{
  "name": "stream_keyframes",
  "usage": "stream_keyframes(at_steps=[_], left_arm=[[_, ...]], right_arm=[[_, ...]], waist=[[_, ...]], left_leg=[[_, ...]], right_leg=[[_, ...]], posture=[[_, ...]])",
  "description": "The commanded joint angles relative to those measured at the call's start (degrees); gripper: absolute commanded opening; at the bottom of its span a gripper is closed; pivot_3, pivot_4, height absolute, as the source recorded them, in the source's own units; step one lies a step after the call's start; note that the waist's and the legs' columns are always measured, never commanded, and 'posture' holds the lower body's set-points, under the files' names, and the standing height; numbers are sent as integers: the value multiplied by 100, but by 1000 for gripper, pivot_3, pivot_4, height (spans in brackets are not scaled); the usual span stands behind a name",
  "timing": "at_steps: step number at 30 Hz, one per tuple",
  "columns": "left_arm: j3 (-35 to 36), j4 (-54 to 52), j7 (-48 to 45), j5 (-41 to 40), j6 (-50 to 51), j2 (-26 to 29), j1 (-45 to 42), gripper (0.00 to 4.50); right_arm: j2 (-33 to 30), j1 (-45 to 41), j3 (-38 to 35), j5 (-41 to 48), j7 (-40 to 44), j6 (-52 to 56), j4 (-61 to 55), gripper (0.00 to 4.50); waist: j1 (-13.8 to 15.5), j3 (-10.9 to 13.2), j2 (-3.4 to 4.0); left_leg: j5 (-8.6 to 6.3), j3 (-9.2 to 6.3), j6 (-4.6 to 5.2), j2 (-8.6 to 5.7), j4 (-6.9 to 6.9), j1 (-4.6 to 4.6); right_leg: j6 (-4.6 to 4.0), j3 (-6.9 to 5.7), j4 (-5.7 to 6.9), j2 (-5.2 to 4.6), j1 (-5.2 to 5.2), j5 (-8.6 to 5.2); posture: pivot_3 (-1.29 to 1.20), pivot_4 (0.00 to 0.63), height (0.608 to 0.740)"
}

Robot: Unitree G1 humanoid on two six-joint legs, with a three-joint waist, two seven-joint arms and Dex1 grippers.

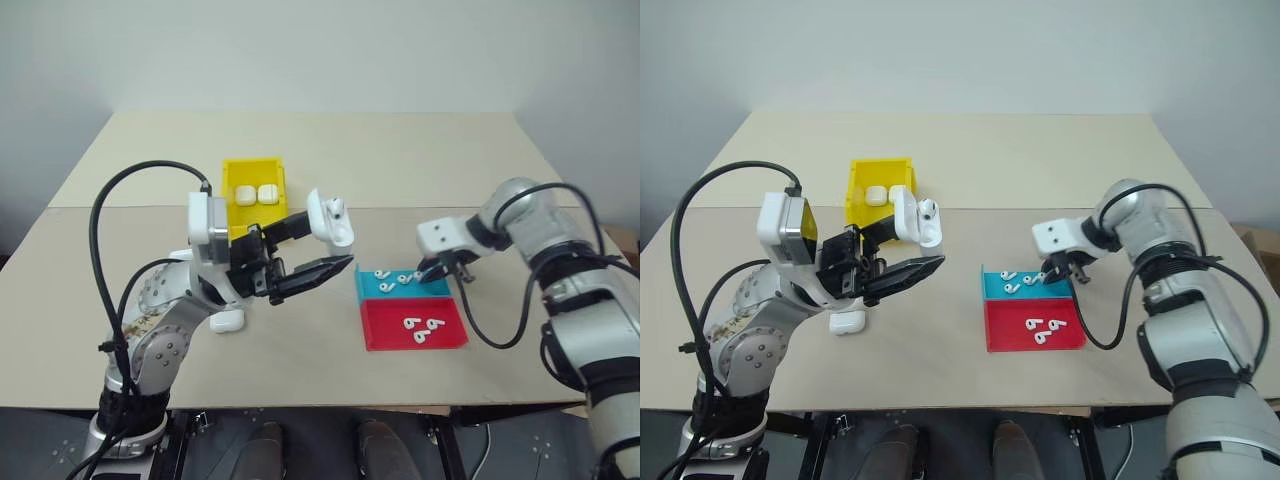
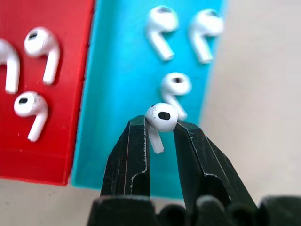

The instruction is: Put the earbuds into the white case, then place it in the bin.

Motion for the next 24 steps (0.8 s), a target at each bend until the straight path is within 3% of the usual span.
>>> stream_keyframes(at_steps=[1, 7, 9, 12, 14, 18, 24], left_arm=[[17, 55, -130, -62, -56, -18, -205, 2732], [-56, 323, -296, -21, -65, -80, -401, 2732], [-104, 413, -353, -18, -40, -107, -491, 2732], [-157, 527, -444, -10, -3, -123, -602, 2732], [-197, 611, -513, -3, 13, -131, -685, 2732], [-270, 767, -610, 17, 10, -194, -857, 2732], [-302, 903, -715, 68, -12, -245, -971, 2732]], right_arm=[[-542, 217, -709, 1244, 323, 1066, -1440, 578], [-728, 1462, -2659, 4029, -515, 4457, -4379, 578], [-419, 1897, -3515, 5345, -1553, 5650, -5316, 578], [86, 2398, -4327, 6905, -2951, 6532, -6429, 578], [424, 2667, -4514, 7673, -3792, 6705, -7097, 578], [893, 2906, -4297, 8306, -5024, 6685, -7910, 578], [985, 2992, -3890, 8548, -5582, 6680, -8213, 578]], waist=[[10, 0, 1], [52, 0, 1], [61, 0, 1], [97, 0, 1], [108, 0, 1], [110, 0, 1], [107, 0, 1]], left_leg=[[0, -2, 0, 1, 0, -2], [-1, -15, 2, 5, -2, -7], [-1, -16, 2, 4, -1, -7], [-1, -17, 2, 2, 1, -8], [-1, -16, 2, 1, 1, -9], [-1, -14, 3, -1, 2, -19], [-1, -12, 3, -1, 2, -18]], right_leg=[[0, -2, -2, 0, -1, 0], [0, -6, -3, 2, 2, -1], [1, -5, -1, 1, 3, 0], [1, -6, -1, 4, 7, -1], [3, -7, -3, 4, 7, -2], [8, -7, -6, 4, 1, -4], [8, -7, -7, 7, 2, -4]], posture=[[0, 150, 740], [0, 150, 740], [0, 150, 740], [0, 150, 740], [0, 150, 740], [0, 150, 740], [0, 150, 740]])
